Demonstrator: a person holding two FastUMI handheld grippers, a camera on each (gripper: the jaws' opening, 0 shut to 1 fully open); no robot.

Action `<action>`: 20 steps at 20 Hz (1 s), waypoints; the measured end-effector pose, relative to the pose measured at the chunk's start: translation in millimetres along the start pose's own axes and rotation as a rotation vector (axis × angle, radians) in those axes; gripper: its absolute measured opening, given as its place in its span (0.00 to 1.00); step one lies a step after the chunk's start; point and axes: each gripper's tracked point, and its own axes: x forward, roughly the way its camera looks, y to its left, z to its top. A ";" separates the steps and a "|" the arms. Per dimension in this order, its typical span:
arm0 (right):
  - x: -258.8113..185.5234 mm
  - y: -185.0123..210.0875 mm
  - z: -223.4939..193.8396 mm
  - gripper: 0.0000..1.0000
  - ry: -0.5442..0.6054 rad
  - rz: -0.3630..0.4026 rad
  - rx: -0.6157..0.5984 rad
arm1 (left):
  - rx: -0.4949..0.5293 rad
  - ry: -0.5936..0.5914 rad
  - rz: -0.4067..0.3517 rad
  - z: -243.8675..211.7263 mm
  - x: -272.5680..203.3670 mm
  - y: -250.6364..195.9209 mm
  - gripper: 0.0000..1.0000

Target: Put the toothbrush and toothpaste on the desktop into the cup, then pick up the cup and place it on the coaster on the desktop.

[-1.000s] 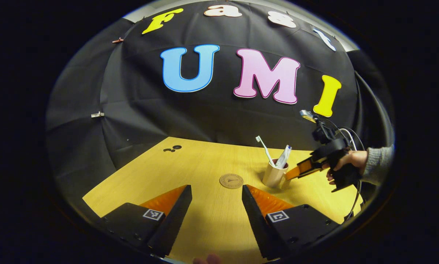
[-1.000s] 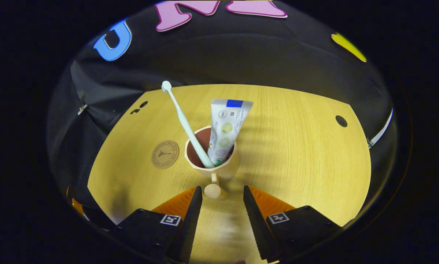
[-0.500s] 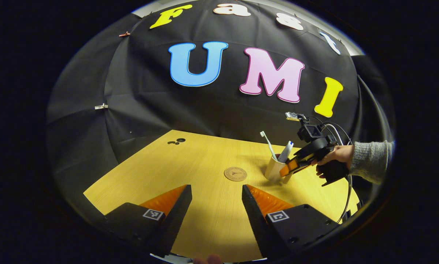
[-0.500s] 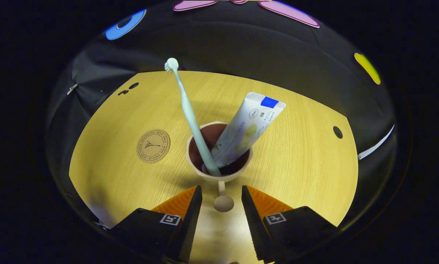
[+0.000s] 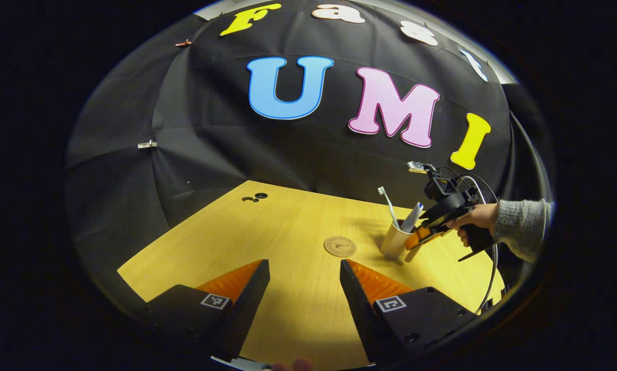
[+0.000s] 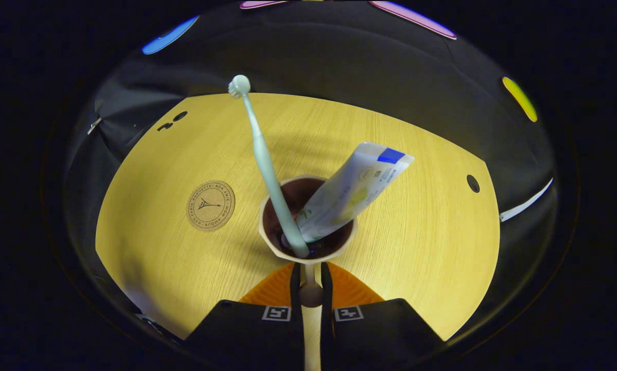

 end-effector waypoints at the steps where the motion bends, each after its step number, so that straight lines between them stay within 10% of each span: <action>1: -0.2 0.7 2.1 0.16 -0.009 0.007 0.012 | -0.002 -0.002 -0.002 -0.2 1.0 0.2 0.88; 20: -28.6 37.8 37.6 0.12 -0.132 0.071 0.027 | 0.009 -0.005 -0.014 5.7 1.1 8.3 0.88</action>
